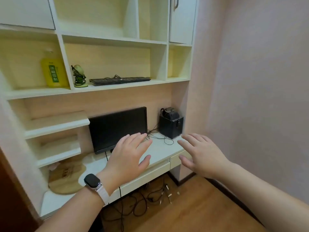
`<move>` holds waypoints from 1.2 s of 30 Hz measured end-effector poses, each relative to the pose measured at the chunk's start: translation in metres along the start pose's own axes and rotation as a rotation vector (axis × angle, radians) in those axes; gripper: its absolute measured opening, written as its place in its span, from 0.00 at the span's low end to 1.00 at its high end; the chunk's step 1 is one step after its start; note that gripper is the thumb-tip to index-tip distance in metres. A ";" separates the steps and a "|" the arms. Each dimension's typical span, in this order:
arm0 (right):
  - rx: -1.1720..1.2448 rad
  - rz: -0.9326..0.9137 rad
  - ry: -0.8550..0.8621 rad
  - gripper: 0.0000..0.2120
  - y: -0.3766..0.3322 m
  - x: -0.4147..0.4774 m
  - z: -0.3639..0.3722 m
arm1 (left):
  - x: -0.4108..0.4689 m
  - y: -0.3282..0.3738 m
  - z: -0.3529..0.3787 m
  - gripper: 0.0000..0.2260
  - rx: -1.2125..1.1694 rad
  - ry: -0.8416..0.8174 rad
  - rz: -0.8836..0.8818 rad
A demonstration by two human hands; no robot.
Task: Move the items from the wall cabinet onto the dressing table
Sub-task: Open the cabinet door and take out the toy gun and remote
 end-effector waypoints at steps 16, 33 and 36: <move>0.039 0.029 0.012 0.24 0.120 -0.010 0.069 | 0.084 0.062 0.087 0.21 -0.028 -0.070 0.078; 0.085 -0.046 0.027 0.24 0.350 0.002 0.142 | 0.275 0.189 0.199 0.21 0.009 -0.106 0.070; 0.090 -0.049 0.042 0.24 0.370 0.006 0.150 | 0.296 0.195 0.206 0.20 0.028 -0.094 0.077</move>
Point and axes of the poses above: each hand's wrist, its own x-axis towards the middle knuckle, its own z-axis out of the palm, y = z × x, the point moved 1 cm from there along x, towards the middle knuckle, and after that the axes turned 7 degrees about -z, right-handed, at the moved point
